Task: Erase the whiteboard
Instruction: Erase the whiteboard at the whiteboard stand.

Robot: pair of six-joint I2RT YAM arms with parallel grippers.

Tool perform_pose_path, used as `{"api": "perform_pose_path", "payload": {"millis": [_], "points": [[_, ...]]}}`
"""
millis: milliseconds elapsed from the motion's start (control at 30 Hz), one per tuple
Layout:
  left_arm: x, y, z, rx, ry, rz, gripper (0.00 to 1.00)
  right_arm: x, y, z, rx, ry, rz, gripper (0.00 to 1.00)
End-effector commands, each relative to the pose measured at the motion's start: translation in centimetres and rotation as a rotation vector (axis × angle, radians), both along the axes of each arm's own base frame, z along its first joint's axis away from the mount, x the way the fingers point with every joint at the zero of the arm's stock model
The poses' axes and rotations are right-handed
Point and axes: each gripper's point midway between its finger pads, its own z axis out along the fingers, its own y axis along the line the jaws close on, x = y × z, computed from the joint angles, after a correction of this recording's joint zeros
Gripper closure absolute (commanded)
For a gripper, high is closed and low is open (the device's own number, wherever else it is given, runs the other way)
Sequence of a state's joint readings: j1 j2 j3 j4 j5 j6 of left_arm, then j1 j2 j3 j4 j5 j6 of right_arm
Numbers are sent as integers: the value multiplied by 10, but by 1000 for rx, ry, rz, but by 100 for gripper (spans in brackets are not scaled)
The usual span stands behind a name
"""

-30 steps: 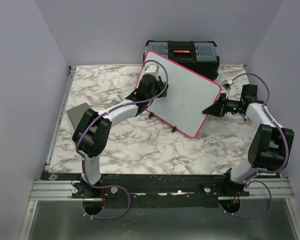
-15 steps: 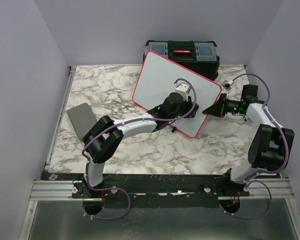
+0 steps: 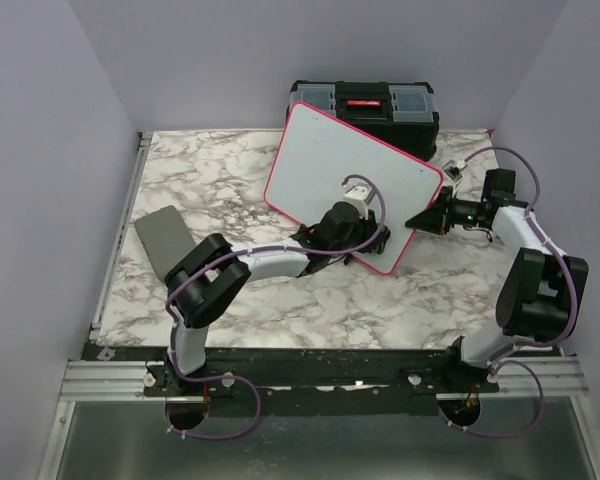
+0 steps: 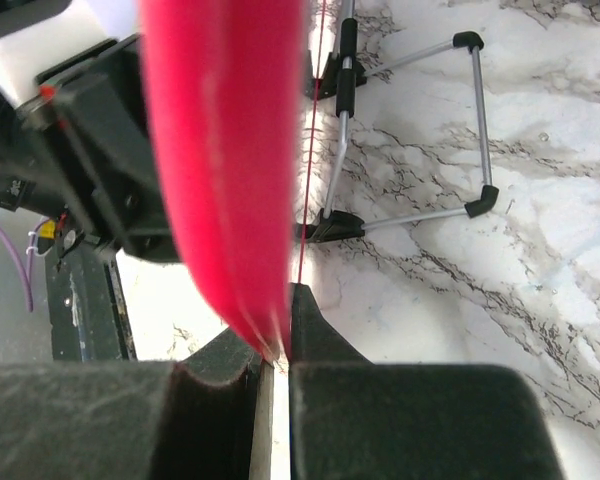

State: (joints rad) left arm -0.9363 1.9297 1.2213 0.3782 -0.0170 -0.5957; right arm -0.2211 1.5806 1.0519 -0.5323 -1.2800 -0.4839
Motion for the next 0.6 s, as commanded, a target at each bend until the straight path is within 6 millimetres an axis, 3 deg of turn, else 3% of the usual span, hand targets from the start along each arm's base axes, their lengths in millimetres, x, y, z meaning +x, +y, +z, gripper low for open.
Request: {"api": "perform_pose_path", "payload": {"millis": [0, 200, 400, 467, 567], "points": [[48, 67, -22, 59, 39, 168, 100, -10, 14, 28, 78, -67, 75, 99], [94, 121, -18, 91, 39, 299, 100, -11, 15, 28, 78, -67, 75, 99], [121, 161, 1, 88, 26, 383, 100, -10, 14, 27, 67, -68, 69, 99], [123, 170, 19, 68, -24, 391, 100, -9, 13, 26, 58, -74, 66, 99], [113, 178, 64, 24, -140, 364, 100, -9, 13, 26, 47, -81, 61, 99]]}}
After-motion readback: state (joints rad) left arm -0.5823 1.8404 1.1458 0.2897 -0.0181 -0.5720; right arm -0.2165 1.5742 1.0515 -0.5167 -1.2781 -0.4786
